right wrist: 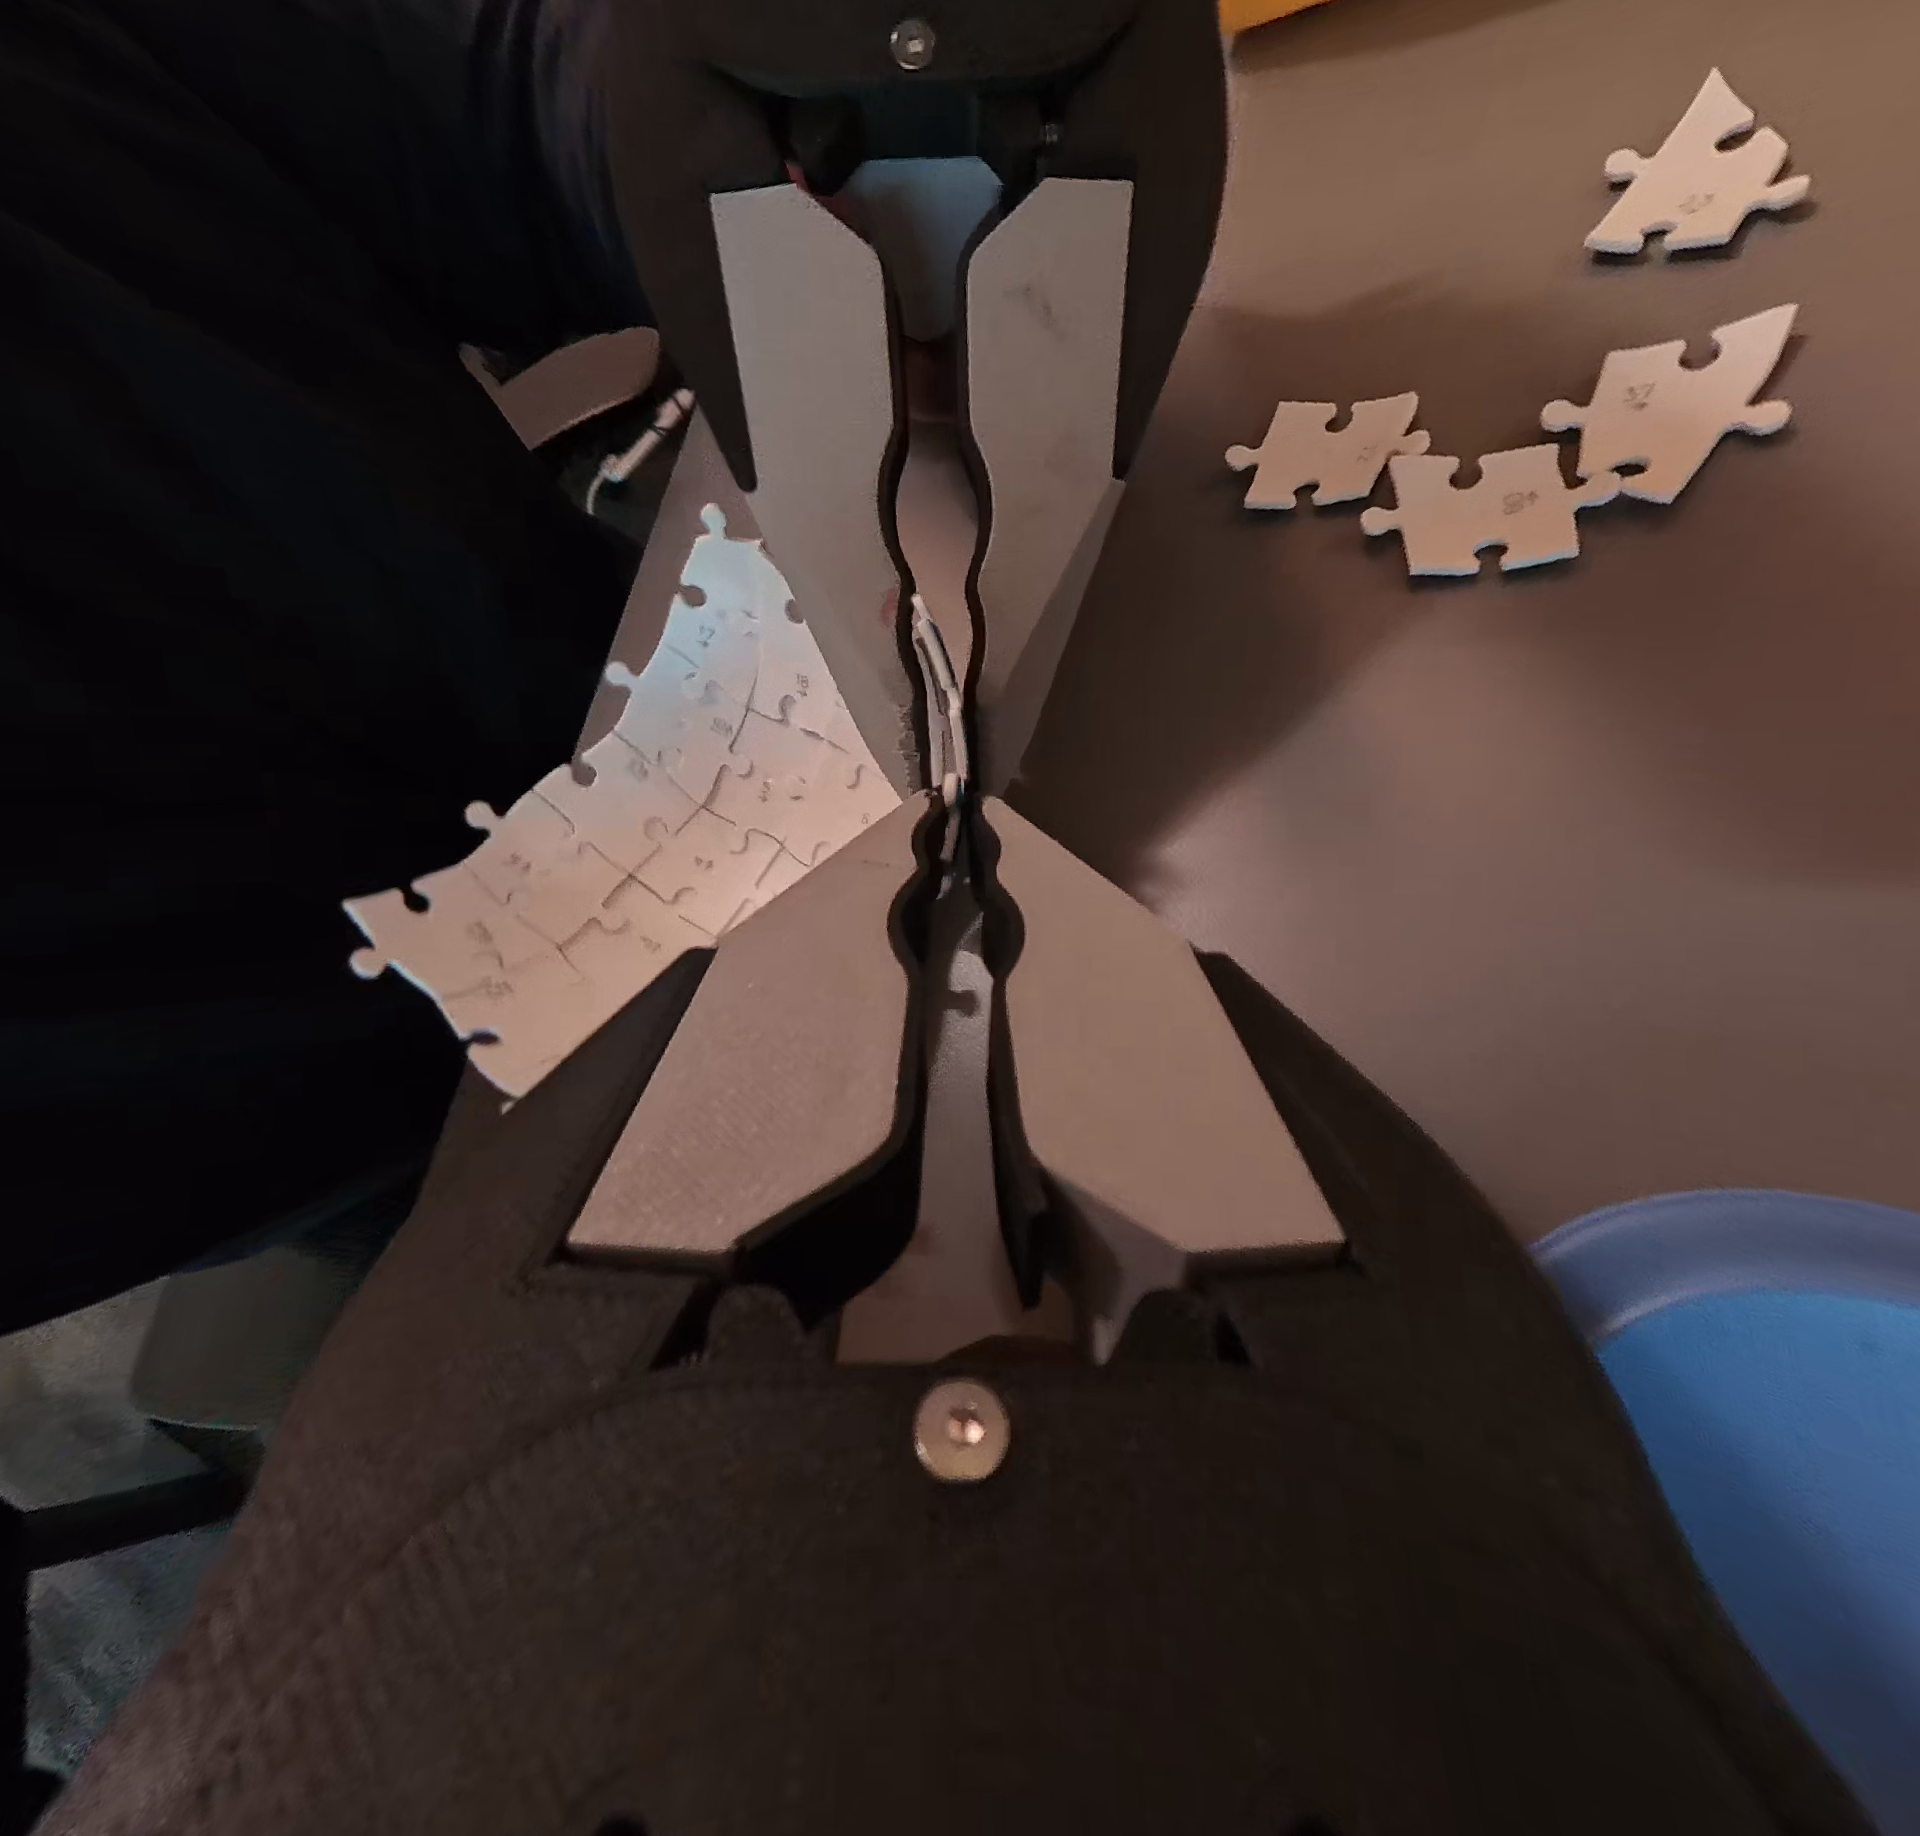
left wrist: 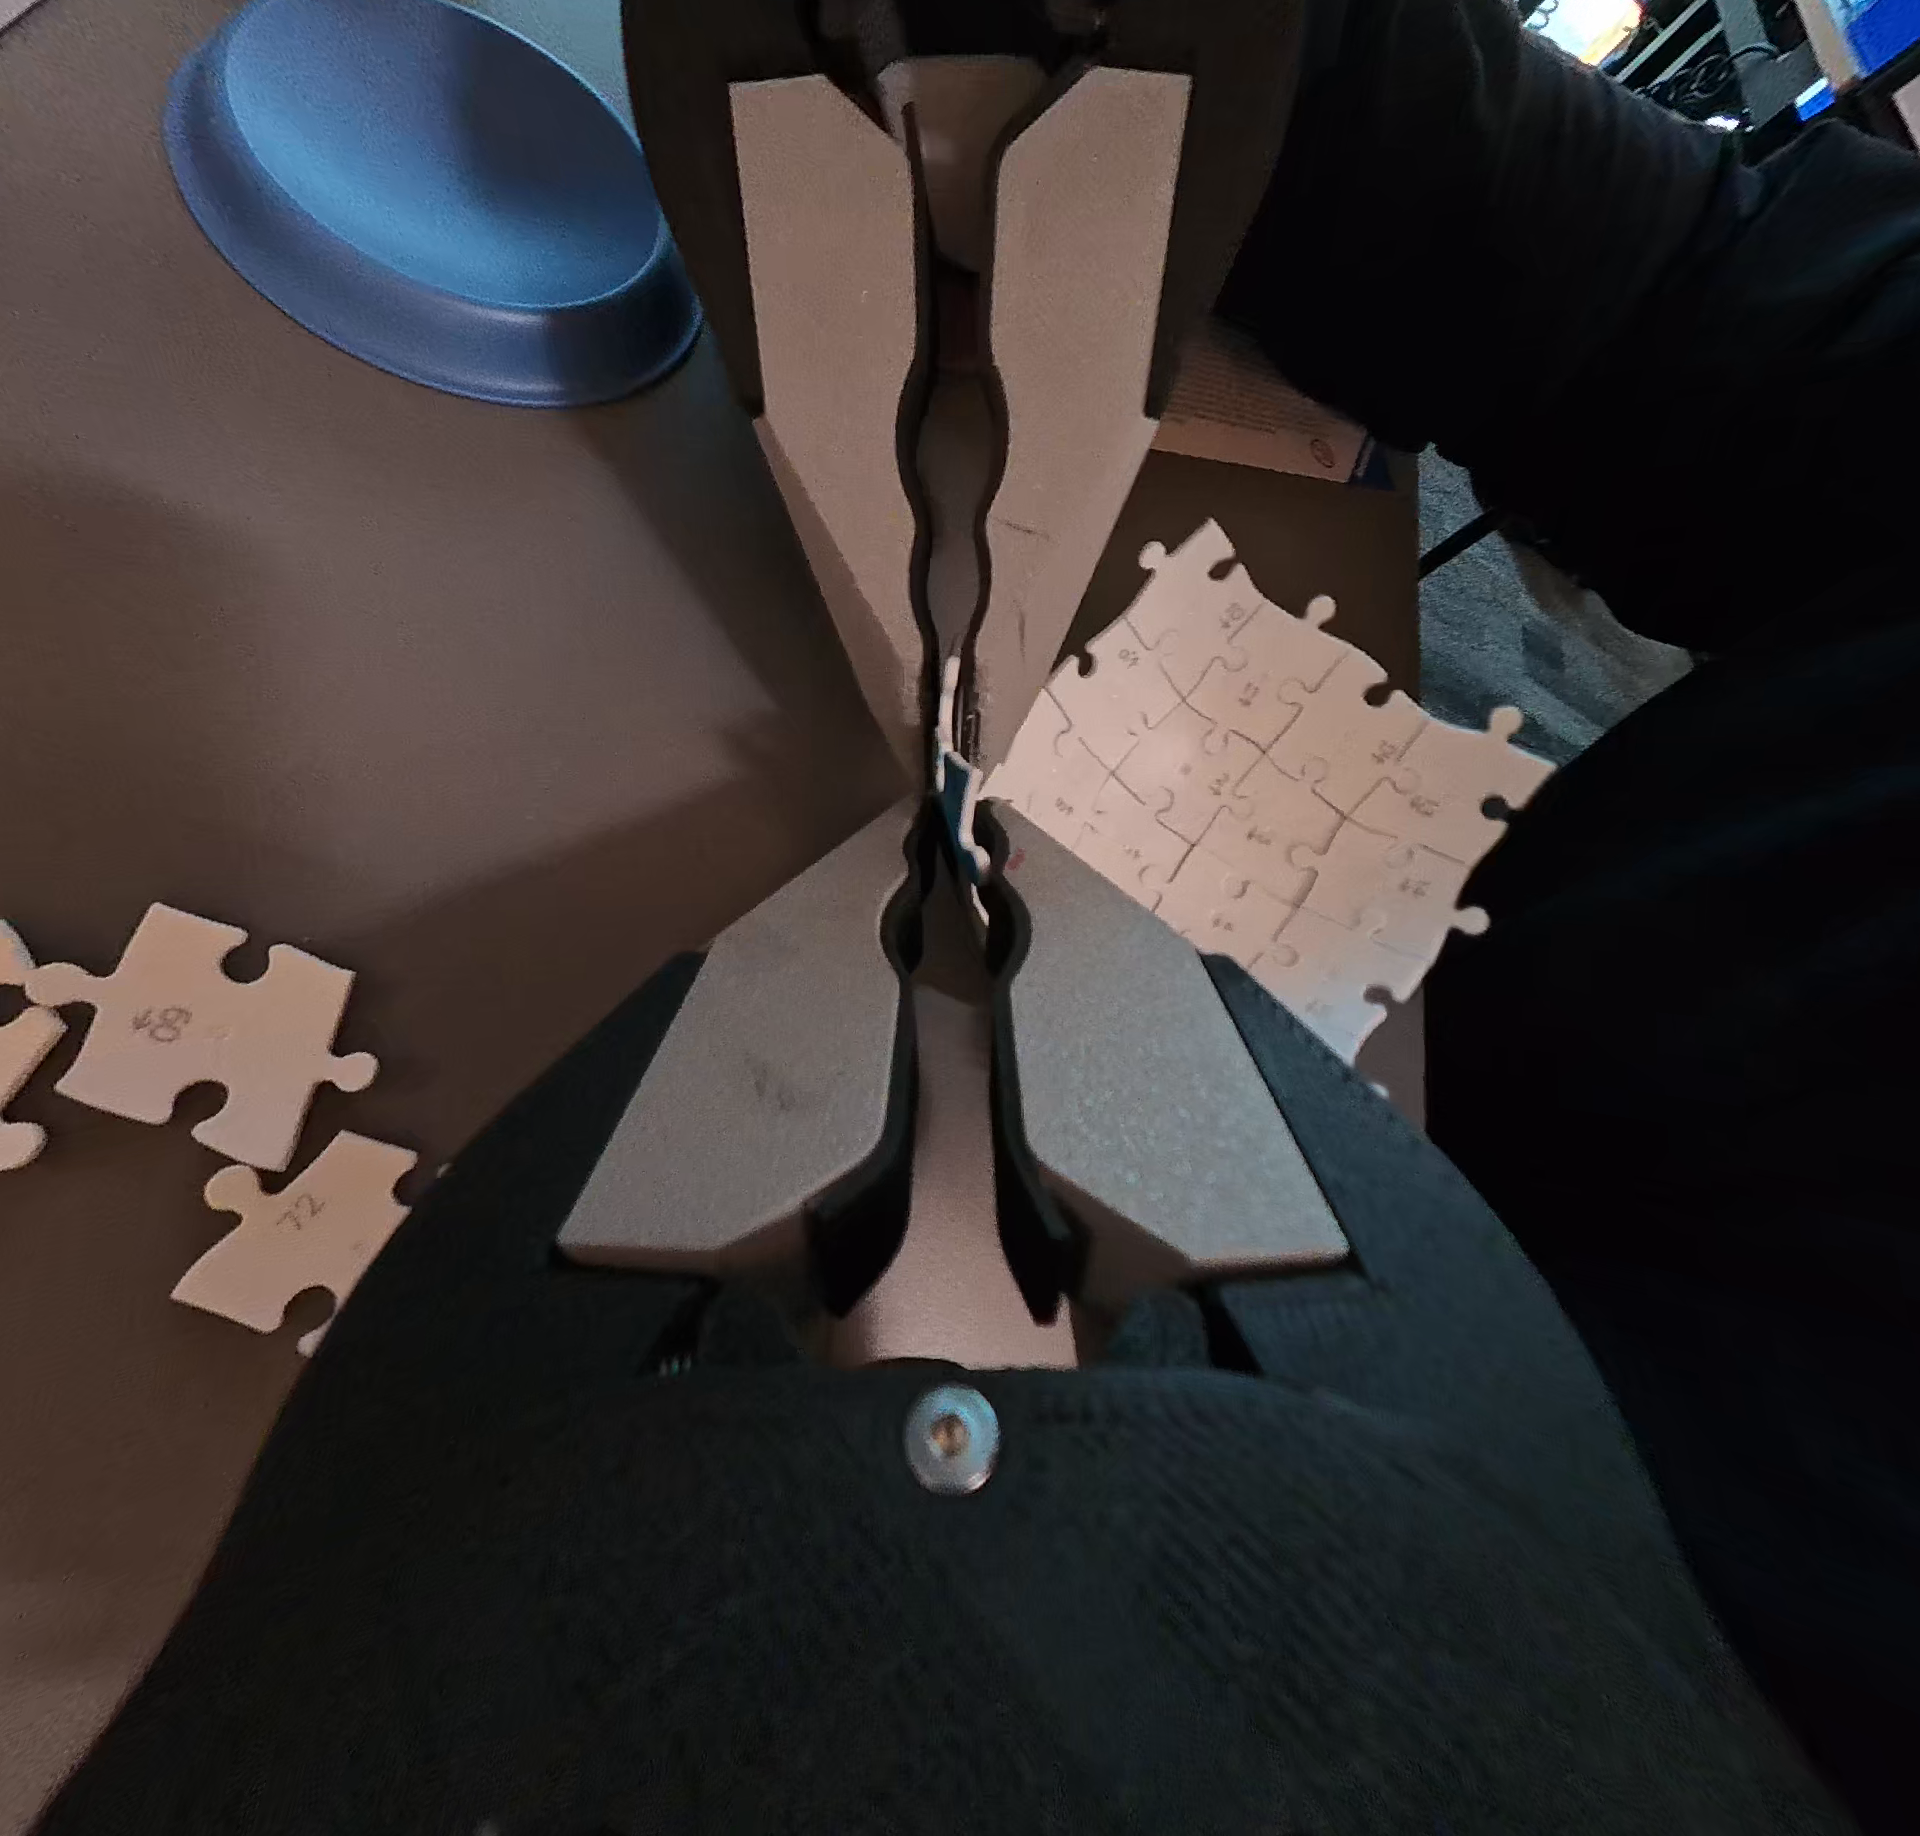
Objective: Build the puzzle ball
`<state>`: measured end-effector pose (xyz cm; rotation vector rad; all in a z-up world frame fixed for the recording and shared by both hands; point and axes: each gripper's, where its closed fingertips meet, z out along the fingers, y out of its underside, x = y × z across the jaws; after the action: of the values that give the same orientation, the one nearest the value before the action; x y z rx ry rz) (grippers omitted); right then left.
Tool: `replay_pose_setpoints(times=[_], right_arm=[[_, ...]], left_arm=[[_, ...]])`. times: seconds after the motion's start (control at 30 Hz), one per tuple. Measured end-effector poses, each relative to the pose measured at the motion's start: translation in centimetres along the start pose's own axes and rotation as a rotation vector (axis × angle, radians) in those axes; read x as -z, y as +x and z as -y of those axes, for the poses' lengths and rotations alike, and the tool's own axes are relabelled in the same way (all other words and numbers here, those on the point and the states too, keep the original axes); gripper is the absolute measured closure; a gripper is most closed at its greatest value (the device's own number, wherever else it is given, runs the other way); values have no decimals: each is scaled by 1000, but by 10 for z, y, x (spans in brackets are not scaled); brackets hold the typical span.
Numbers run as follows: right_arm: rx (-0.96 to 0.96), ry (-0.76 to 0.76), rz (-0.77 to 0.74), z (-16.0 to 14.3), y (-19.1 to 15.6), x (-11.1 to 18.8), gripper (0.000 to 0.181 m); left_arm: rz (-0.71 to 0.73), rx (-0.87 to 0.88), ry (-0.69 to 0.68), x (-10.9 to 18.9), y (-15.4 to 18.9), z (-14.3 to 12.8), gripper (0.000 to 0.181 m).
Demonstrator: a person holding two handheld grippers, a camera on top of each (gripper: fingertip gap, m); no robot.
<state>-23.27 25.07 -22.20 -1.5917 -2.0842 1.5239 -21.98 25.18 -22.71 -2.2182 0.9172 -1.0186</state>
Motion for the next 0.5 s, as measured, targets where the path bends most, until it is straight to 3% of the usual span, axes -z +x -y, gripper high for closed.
replay_pose_setpoints(times=[0.5], right_arm=[[59, 0, -36, 1, 1, -1, 181]], left_arm=[[22, 10, 16, 1, -1, 0, 177]])
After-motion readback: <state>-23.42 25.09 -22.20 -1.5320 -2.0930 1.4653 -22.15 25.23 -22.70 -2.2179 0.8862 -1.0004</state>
